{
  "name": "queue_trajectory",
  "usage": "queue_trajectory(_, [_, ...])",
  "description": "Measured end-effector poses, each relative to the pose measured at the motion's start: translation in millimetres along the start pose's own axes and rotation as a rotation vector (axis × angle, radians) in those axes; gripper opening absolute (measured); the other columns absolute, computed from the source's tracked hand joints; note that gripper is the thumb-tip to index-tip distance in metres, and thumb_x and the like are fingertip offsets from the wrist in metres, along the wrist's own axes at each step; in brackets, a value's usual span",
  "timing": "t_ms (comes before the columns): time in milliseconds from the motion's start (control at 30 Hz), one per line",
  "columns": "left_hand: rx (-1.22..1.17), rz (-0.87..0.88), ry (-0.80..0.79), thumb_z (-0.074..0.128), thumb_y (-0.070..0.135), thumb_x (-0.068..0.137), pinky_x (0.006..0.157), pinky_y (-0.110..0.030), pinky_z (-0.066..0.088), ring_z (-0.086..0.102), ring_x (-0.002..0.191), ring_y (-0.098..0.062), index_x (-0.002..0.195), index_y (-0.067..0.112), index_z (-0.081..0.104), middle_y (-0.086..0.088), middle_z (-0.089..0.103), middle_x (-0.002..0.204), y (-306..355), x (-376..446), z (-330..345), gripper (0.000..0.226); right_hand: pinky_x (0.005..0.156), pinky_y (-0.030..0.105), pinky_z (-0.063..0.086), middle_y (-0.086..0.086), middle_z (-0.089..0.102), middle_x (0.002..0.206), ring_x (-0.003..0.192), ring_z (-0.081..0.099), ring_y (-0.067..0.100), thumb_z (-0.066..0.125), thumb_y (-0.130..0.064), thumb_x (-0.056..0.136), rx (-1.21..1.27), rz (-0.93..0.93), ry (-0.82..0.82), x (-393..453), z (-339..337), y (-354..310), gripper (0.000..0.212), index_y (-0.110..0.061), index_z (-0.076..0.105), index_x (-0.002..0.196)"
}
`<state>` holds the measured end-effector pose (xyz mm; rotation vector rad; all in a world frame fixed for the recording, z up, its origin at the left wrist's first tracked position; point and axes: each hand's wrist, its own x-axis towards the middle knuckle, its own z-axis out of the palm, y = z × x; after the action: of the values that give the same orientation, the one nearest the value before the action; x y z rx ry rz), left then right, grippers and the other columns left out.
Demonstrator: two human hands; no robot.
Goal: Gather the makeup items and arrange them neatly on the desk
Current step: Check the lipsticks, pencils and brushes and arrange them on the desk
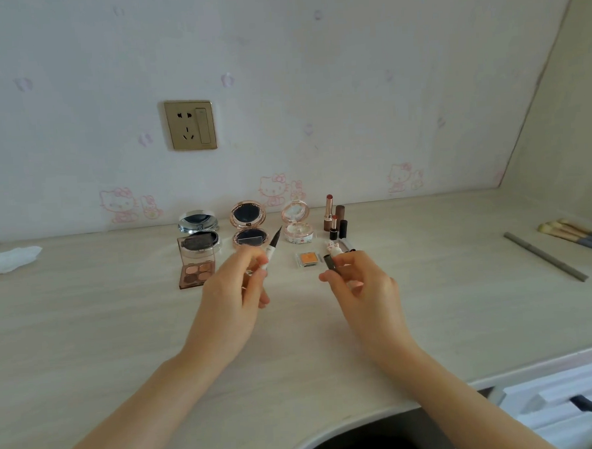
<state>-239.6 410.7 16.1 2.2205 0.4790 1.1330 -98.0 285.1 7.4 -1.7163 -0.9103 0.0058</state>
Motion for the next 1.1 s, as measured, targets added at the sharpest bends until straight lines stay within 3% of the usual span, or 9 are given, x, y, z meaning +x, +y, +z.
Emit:
queue_trajectory(133, [-0.05, 0.047, -0.047, 0.047, -0.002, 0.096, 0.06, -0.032, 0.057, 0.069, 0.064, -0.013, 0.094, 0.014, 0.061, 0.002, 0.058, 0.089, 7, 0, 9, 0.022, 0.058, 0.009, 0.041, -0.014, 0.064, 0.074, 0.064, 0.053, 0.001, 0.066, -0.019, 0.087, 0.059, -0.01, 0.017, 2, -16, 6, 0.02, -0.038, 0.061, 0.088])
queue_trajectory(233, [-0.059, 0.035, -0.087, 0.052, 0.004, 0.095, 0.065, -0.031, 0.058, 0.07, 0.071, -0.011, 0.097, 0.018, 0.065, 0.004, 0.059, 0.09, 12, 1, 18, 0.019, 0.061, 0.011, 0.044, -0.01, 0.067, 0.079, 0.072, 0.057, 0.004, 0.066, -0.018, 0.088, 0.049, 0.013, 0.011, 7, -30, 13, 0.01, -0.025, 0.068, 0.095])
queue_trajectory(333, [-0.048, 0.035, -0.11, 0.057, 0.01, 0.093, 0.068, -0.02, 0.053, 0.067, 0.079, -0.007, 0.099, 0.028, 0.065, 0.009, 0.061, 0.09, 21, 5, 29, 0.02, 0.059, 0.011, 0.044, -0.014, 0.064, 0.072, 0.071, 0.057, 0.0, 0.065, -0.02, 0.087, 0.025, 0.005, 0.024, 11, -46, 17, 0.015, -0.035, 0.065, 0.086])
queue_trajectory(433, [0.006, 0.067, -0.144, 0.059, 0.014, 0.092, 0.069, -0.018, 0.049, 0.061, 0.086, -0.009, 0.102, 0.028, 0.065, 0.012, 0.061, 0.092, 33, 9, 45, 0.018, 0.054, 0.009, 0.043, -0.014, 0.064, 0.076, 0.071, 0.057, -0.004, 0.064, -0.022, 0.087, -0.014, -0.01, 0.029, 17, -62, 23, 0.022, -0.042, 0.059, 0.082])
queue_trajectory(567, [0.058, 0.12, -0.189, 0.058, 0.022, 0.091, 0.073, -0.02, 0.045, 0.056, 0.089, -0.007, 0.102, 0.027, 0.065, 0.013, 0.059, 0.093, 49, 17, 75, 0.014, 0.061, 0.003, 0.039, -0.016, 0.065, 0.079, 0.081, 0.055, -0.007, 0.064, -0.019, 0.087, -0.12, -0.026, 0.034, 29, -84, 39, 0.014, -0.033, 0.062, 0.086])
queue_trajectory(733, [0.144, 0.151, -0.211, 0.055, 0.028, 0.093, 0.079, -0.023, 0.043, 0.047, 0.095, -0.004, 0.102, 0.024, 0.063, 0.011, 0.057, 0.095, 67, 36, 121, 0.013, 0.06, 0.001, 0.037, -0.018, 0.06, 0.075, 0.072, 0.056, -0.002, 0.063, -0.024, 0.088, -0.252, 0.02, 0.044, 49, -109, 64, 0.005, -0.029, 0.062, 0.088])
queue_trajectory(867, [0.258, 0.226, -0.223, 0.053, 0.029, 0.093, 0.078, -0.03, 0.043, 0.046, 0.092, -0.011, 0.097, 0.022, 0.064, 0.01, 0.06, 0.087, 78, 50, 155, 0.014, 0.056, 0.011, 0.037, -0.014, 0.06, 0.076, 0.072, 0.054, 0.002, 0.059, -0.028, 0.09, -0.372, 0.055, -0.002, 63, -118, 83, 0.017, -0.024, 0.058, 0.107])
queue_trajectory(967, [0.407, 0.203, -0.31, 0.05, 0.035, 0.094, 0.077, -0.034, 0.043, 0.046, 0.096, -0.016, 0.099, 0.023, 0.064, 0.007, 0.062, 0.088, 78, 60, 175, 0.019, 0.066, 0.028, 0.043, -0.003, 0.065, 0.081, 0.083, 0.055, 0.015, 0.057, -0.025, 0.091, -0.511, 0.001, -0.087, 69, -119, 92, 0.025, -0.02, 0.057, 0.115])
queue_trajectory(1100, [0.584, 0.191, -0.417, 0.047, 0.038, 0.094, 0.078, -0.035, 0.043, 0.045, 0.1, -0.021, 0.101, 0.022, 0.064, 0.002, 0.062, 0.094, 72, 66, 188, 0.024, 0.074, 0.033, 0.045, 0.0, 0.066, 0.089, 0.094, 0.052, 0.021, 0.055, -0.026, 0.092, -0.627, -0.084, -0.133, 71, -121, 102, 0.026, -0.018, 0.057, 0.117])
